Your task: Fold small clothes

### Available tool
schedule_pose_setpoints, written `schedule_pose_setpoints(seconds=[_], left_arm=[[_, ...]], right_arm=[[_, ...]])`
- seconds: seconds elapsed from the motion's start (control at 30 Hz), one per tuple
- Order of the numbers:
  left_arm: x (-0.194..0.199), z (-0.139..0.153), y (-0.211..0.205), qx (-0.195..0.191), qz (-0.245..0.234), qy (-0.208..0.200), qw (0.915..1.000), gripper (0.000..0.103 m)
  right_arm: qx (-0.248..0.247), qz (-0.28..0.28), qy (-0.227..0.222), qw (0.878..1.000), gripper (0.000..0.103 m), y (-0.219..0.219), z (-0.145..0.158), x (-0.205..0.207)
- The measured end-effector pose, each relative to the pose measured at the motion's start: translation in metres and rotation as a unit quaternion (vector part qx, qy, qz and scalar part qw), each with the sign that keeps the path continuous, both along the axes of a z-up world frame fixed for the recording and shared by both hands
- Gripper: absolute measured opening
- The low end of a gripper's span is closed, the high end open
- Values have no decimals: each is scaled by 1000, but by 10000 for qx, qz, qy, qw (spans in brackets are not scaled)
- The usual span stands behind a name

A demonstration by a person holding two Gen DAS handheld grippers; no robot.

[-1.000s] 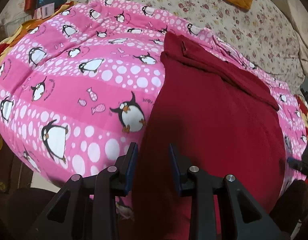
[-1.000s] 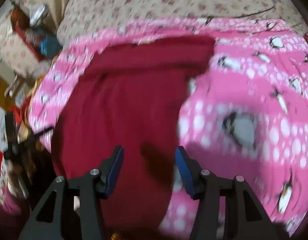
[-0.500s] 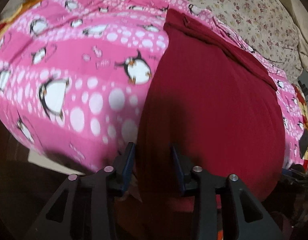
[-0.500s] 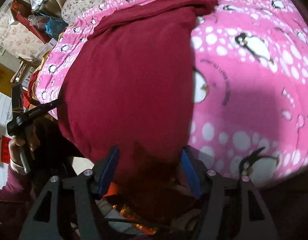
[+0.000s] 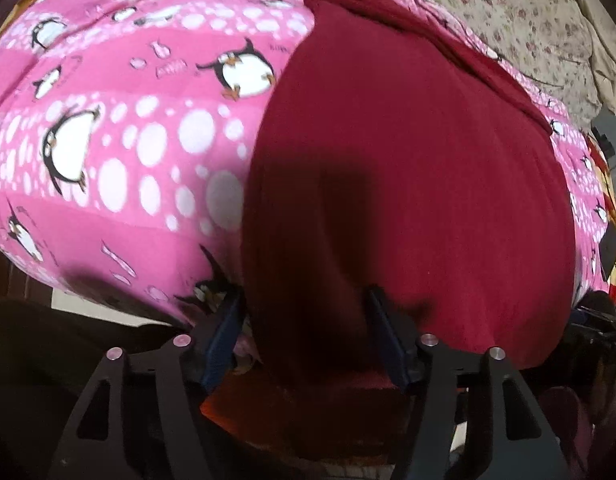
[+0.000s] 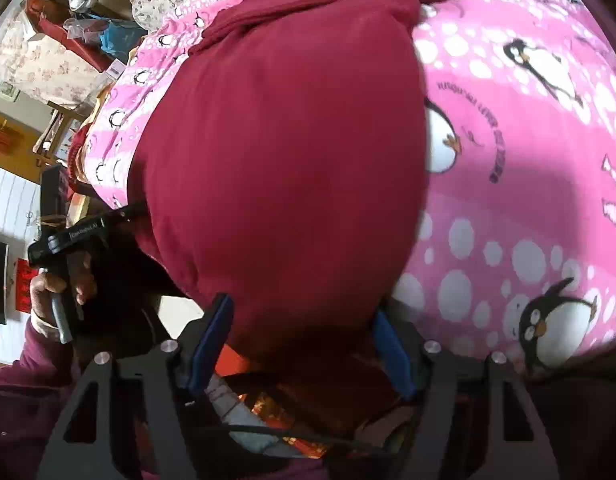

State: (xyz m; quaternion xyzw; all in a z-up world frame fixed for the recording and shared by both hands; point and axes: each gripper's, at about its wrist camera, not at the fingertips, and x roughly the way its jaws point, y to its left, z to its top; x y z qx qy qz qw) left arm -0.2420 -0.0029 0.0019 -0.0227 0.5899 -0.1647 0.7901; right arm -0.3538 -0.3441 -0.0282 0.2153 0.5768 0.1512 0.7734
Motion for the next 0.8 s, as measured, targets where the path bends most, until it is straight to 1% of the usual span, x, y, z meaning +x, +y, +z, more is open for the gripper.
schedule_pose_setpoints(seconds=[0.07, 0.2, 0.23, 0.27, 0.3, 0.33, 0.37, 0.4, 0.5, 0.57, 0.6, 0.63, 0.73, 0.8], left_arm=[[1, -1, 2, -105, 51, 63, 9999, 42], [3, -3, 5, -189, 132, 186, 9996, 42], [2, -2, 7, -186, 117, 184, 9996, 41], [1, -1, 7, -189, 77, 190, 9996, 34], [2, -1, 4, -197, 55, 215, 9996, 23], [2, 1, 3, -289, 10, 292, 9992, 16], [1, 2, 5, -433, -43, 371, 9984, 0], [0, 7, 6, -557, -98, 435, 9975, 0], [0, 26, 10, -743, -263, 346, 9963, 0], [5, 45, 14, -897, -268, 172, 9955, 0], [11, 59, 15, -1045, -245, 29, 9942, 0], [15, 66, 16, -1128, -236, -40, 9933, 0], [37, 98, 9, -1385, -211, -463, 9891, 0], [54, 110, 2, -1444, -184, -670, 9871, 0]], right_arm=[[55, 65, 127, 9999, 73, 0, -2, -1], [136, -26, 109, 9998, 73, 1, -8, -1], [143, -27, 94, 9998, 70, 2, -9, -1], [102, 35, 69, 9999, 61, 6, -9, -1], [109, 84, 45, 9999, 39, 7, -8, -2], [244, 82, 4, 9997, 12, 7, -7, -2], [460, 53, -32, 9989, 11, 4, -6, -2], [600, 45, -64, 9982, 11, 3, -4, -3], [927, 114, -327, 9951, 11, 1, 13, -2], [1290, 35, -649, 9895, 11, -6, 33, 1], [1452, -22, -800, 9862, 11, -11, 42, 3], [1555, -73, -934, 9834, 10, -15, 50, 7], [1652, -279, -1299, 9773, 10, -29, 72, 26], [1595, -392, -1507, 9748, 10, -36, 83, 41]])
